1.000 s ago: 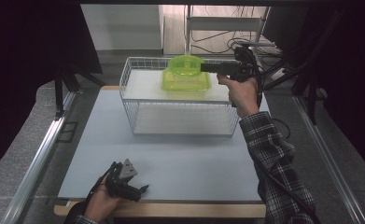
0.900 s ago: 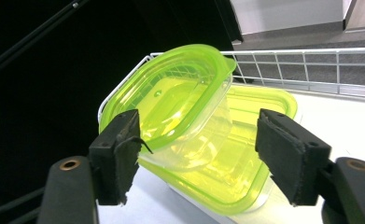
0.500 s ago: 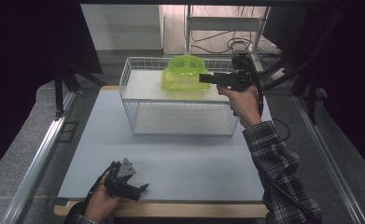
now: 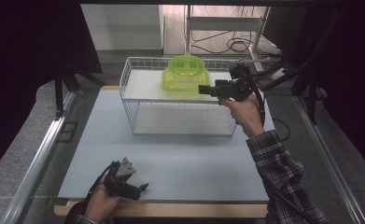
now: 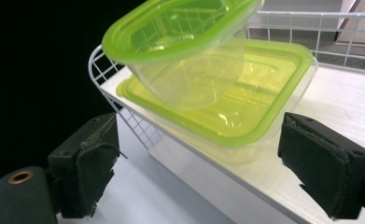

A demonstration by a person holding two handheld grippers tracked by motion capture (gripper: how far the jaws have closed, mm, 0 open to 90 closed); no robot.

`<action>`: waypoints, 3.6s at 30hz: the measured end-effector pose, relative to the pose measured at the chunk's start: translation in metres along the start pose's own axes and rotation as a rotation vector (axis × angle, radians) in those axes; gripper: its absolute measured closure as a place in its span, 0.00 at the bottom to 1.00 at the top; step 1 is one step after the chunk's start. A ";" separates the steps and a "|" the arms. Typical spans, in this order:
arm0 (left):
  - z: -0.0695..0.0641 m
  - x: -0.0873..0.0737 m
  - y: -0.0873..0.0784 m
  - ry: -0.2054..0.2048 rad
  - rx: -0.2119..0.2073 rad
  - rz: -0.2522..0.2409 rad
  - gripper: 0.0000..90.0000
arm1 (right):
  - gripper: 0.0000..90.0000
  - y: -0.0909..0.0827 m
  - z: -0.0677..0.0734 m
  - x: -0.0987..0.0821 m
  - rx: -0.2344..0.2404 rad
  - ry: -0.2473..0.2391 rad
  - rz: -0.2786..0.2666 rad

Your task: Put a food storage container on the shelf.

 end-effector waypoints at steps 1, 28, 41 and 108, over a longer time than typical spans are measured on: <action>0.000 0.000 0.000 0.001 0.002 -0.001 0.03 | 0.13 0.000 0.000 -0.002 -0.001 -0.007 0.000; 0.002 0.001 -0.002 0.010 0.019 -0.017 0.03 | 0.05 -0.003 0.012 -0.057 -0.033 -0.185 0.022; 0.002 0.001 -0.001 0.014 0.018 -0.009 0.02 | 0.04 0.002 0.012 -0.087 -0.057 -0.235 0.050; 0.000 0.000 0.002 0.033 0.019 0.001 0.02 | 0.00 -0.007 -0.039 -0.236 -0.200 -0.220 0.135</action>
Point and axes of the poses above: each handheld gripper's, and its own axes: y roughly forward along the jaws, x roughly out of its top, z roughly to its left, the point moved 6 cm from there along y, roughly forward along the jaws, and after that the axes turned 13 degrees about -x, right-handed, at the moved point
